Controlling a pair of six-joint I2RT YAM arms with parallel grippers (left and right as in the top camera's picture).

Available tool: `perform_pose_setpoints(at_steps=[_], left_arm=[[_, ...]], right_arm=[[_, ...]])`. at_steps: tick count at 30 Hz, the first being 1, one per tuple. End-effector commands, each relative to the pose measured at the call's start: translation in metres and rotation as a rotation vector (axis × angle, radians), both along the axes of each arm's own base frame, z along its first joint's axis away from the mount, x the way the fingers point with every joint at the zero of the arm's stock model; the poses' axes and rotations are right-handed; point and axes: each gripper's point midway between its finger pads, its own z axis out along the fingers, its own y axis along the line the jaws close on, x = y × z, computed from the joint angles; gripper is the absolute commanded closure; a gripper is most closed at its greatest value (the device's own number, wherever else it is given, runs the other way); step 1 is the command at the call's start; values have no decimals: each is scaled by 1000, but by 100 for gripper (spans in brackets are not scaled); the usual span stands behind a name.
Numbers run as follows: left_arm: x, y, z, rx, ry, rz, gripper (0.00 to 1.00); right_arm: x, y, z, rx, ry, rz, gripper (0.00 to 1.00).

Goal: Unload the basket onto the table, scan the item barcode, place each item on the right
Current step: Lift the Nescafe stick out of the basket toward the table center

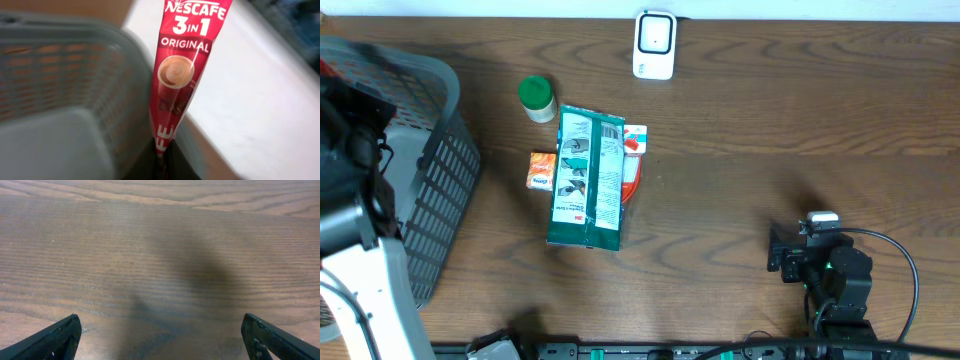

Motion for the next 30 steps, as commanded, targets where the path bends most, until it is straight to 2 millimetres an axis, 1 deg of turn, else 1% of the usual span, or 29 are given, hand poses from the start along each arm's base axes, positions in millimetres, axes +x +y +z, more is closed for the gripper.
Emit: perform_pose_setpoints(at_steps=[1,4,7,9,13,16,18,20,22,23,25,27,30], left_arm=[[4,-38,18,-29,-73,-206,92],[8,-60,24,-47,-106,-332,92],[16,-79,23,-62,-111,-423,92],[24,-96,21,-39,-108,-498,92],[40,-145,11,49,-93,-679,92],[51,-190,-6,209,-67,-844,92],[58,-212,-23,304,-29,-916,91],[68,-223,-50,384,60,-906,91],[79,-224,-81,462,185,-851,91],[82,-223,-93,492,237,-827,91],[87,-221,-125,556,362,-783,91],[90,-220,-159,598,492,-758,91],[88,-218,-207,626,661,-758,90]], right_arm=[[0,0,0,12,-4,-7,1],[1,0,1,12,-4,-7,1],[1,0,1,12,-4,-7,1],[0,0,0,12,-4,-7,1],[0,0,0,12,-4,-7,1],[0,0,0,12,-2,-7,2],[0,0,0,12,-2,-7,1],[0,0,0,12,-2,-7,1],[0,0,0,12,-2,-7,1],[0,0,0,12,-2,-7,1],[0,0,0,12,-2,-7,1],[0,0,0,12,-2,-7,1],[0,0,0,12,-2,-7,1]])
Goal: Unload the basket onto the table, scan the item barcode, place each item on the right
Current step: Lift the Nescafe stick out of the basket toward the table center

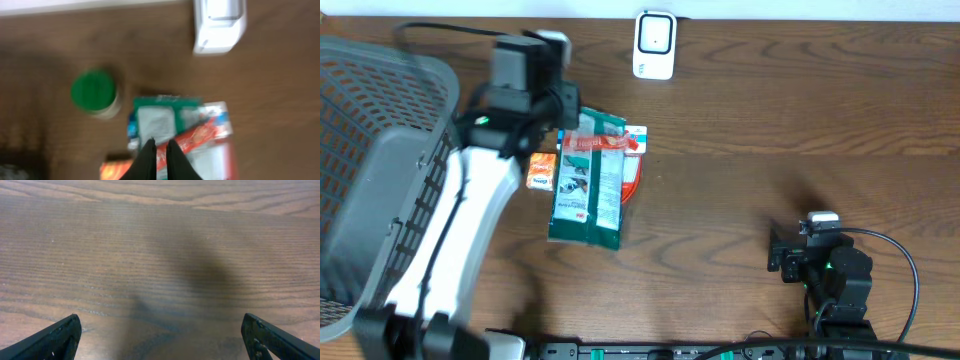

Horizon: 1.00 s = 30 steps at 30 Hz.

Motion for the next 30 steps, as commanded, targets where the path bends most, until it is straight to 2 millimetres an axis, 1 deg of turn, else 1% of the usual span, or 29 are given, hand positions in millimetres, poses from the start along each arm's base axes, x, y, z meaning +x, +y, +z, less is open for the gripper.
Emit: perform_pose_setpoints(at_steps=[1,2,5,8,10,12,16,19,21,22,24,26,28,29,30], left_arm=[[4,26,-43,216,90,74,91],[4,27,-60,226,136,72,91],[5,29,-97,225,230,102,91],[5,29,-122,228,286,116,92],[5,29,-132,227,306,123,92],[6,29,-135,228,309,124,92],[10,28,-128,220,283,125,92],[11,28,-111,208,244,128,92],[11,28,-90,197,196,129,83],[11,29,-77,195,163,133,73],[13,36,-43,201,71,170,59],[13,44,1,195,-55,212,48],[12,47,42,177,-174,208,44],[11,48,59,180,-222,201,43],[8,51,71,189,-255,194,41]], right_arm=[[0,0,0,12,-2,-7,1],[0,0,0,12,-2,-7,1],[0,0,0,12,-2,-7,1],[0,0,0,12,-3,-7,1],[0,0,0,11,-3,-8,1],[0,0,0,11,-3,-8,1],[0,0,0,10,-4,-9,1],[1,0,1,10,-4,-9,1],[1,0,1,10,-5,-9,1],[1,0,1,10,-6,-9,1],[1,0,1,10,-6,-9,1],[1,0,1,10,-8,-8,1],[2,0,2,10,-14,-8,1],[2,0,3,10,-17,-8,1],[3,0,4,10,-19,-8,1]])
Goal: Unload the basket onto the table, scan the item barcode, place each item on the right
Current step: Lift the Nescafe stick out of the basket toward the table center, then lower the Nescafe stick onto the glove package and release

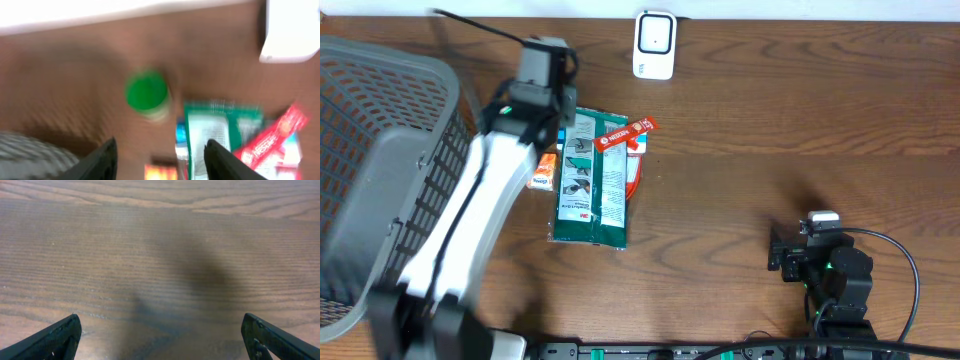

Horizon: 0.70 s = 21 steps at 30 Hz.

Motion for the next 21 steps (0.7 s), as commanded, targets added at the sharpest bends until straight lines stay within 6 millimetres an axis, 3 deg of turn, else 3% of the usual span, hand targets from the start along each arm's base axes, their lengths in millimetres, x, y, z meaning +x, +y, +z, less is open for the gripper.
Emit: perform_pose_setpoints(at_steps=[1,3,7,10,13,16,19,21], left_arm=[[-12,17,46,62,-107,10,40],[-21,23,45,65,-83,17,38],[-43,28,8,54,95,-6,39],[-51,32,-21,28,191,-18,48],[-53,44,-40,30,237,13,64],[-55,60,-56,27,266,54,67],[-56,76,-68,13,283,103,88],[-57,85,-72,11,290,125,90]], right_arm=[[1,0,1,10,-8,-9,1],[1,0,1,10,-9,-9,1],[2,0,2,10,-12,-9,1],[2,-1,2,10,-12,-9,1],[2,0,2,11,-12,-8,1],[2,-1,2,10,-13,-9,1],[2,0,3,11,-15,-8,1],[2,-1,3,10,-15,-9,1]])
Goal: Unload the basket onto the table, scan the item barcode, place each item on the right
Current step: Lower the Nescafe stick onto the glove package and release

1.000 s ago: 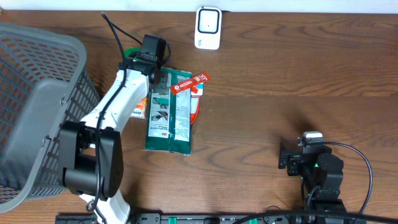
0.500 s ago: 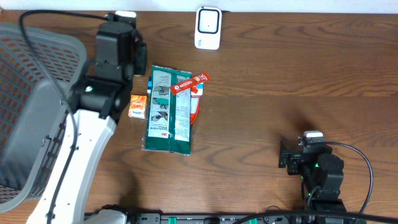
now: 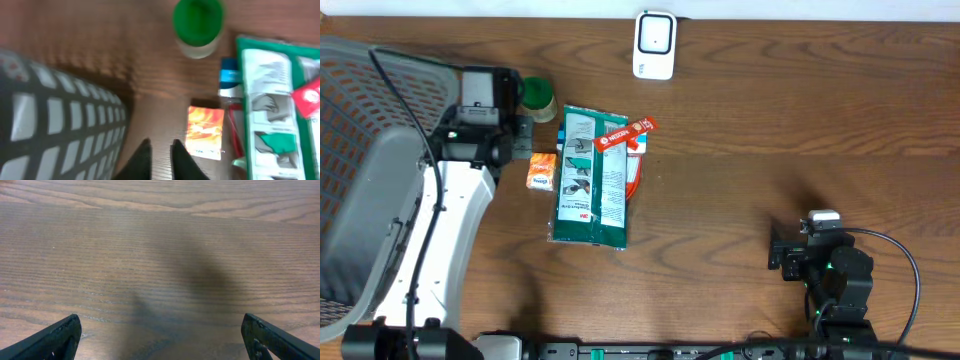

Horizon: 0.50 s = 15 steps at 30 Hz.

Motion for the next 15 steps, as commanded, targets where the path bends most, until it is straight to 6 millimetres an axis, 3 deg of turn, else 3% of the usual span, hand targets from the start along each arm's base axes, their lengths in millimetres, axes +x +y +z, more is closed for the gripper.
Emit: perform_pose_setpoints(at_steps=[1,9,15], left_arm=[[-1,15,-8,-7,10,41,90],[-1,48,-6,-8,-6,124,90],[1,56,-4,-24,-22,141,90]], right_arm=[[0,0,1,11,-4,-8,1],[0,0,1,11,-4,-8,1],[0,0,0,11,-4,-8,1]])
